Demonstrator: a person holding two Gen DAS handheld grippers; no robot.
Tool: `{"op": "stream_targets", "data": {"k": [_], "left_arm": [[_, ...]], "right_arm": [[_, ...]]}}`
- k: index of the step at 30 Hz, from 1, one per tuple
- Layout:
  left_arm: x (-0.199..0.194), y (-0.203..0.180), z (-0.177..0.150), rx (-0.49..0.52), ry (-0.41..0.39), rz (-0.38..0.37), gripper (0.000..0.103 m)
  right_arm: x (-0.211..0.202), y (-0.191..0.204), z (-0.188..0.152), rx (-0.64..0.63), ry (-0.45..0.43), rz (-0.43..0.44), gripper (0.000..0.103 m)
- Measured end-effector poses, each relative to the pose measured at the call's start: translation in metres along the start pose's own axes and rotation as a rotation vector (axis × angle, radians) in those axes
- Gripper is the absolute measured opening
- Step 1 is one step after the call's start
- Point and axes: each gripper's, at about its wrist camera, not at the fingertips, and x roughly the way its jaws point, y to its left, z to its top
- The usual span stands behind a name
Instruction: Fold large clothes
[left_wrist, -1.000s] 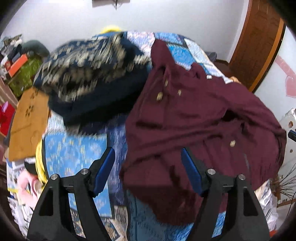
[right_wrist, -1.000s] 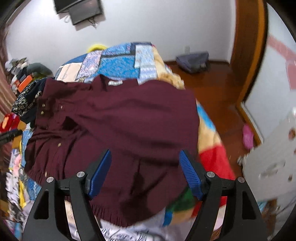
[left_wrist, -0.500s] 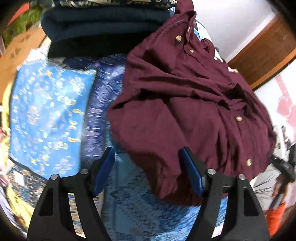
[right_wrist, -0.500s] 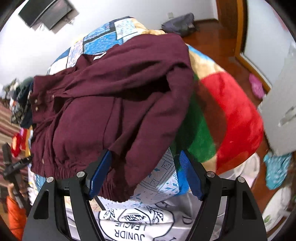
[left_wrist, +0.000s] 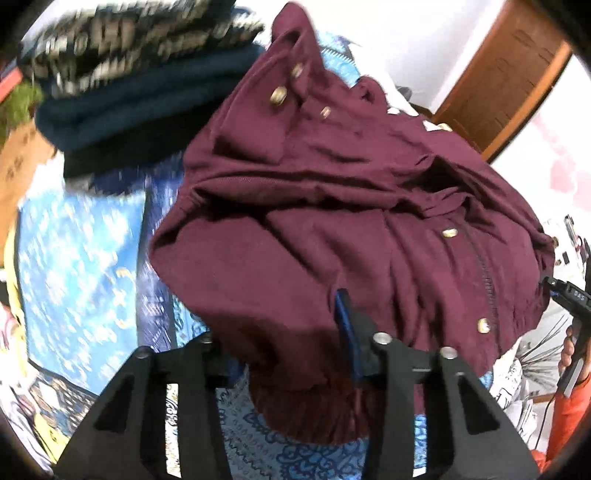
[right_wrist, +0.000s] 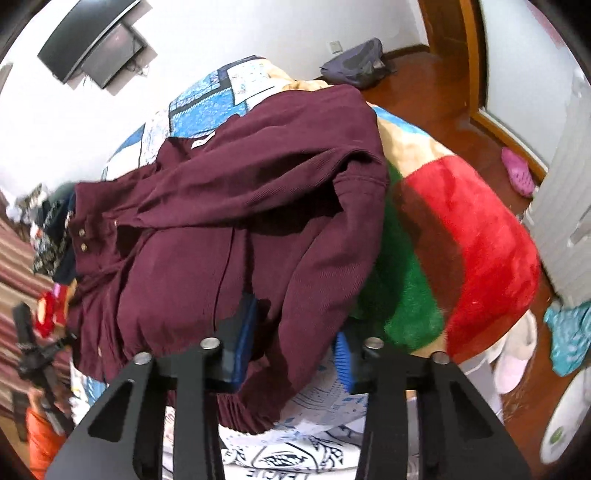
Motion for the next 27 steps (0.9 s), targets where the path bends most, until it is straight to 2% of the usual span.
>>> {"op": "stream_targets", "data": {"k": [4,9,13,15,17,22,25,27], "left_arm": [[-0.023,-0.008,0.011,0.019,-0.058,-0.043,0.023],[-0.04,-0.011,0.024,-0.007,-0.103,-0.119,0.021],[-0.04,-0.017,0.035,-0.016,-0.115,-0.148,0.02],[-0.042,-0.016,0.039,-0.022,-0.117,-0.167,0.019],[-0.047,-0.019,0.045,-0.02,-0.132,-0.181,0.018],[-0.066,-0.025,0.072,-0.028,-0.195,-0.252,0.013],[-0.08,-0.035,0.105,-0.015,-0.247,-0.285,0.012],[-0.082,-0.04,0.127,-0.025,-0.265,-0.307,0.012]], "right_arm": [[-0.006,-0.002,0.0,-0.009,0.002,-0.027,0.032],[-0.015,-0.012,-0.004,0.053,0.019,0.02,0.032],[-0.003,-0.016,-0.009,0.077,0.074,0.097,0.032],[0.004,-0.013,-0.01,0.064,0.085,0.101,0.03],[0.005,-0.004,-0.008,0.039,0.066,0.105,0.011],[-0.018,0.021,0.017,-0.047,-0.009,0.153,0.007],[-0.036,0.032,0.042,-0.088,-0.058,0.192,0.007],[-0.052,0.039,0.07,-0.117,-0.119,0.205,0.007]]}}
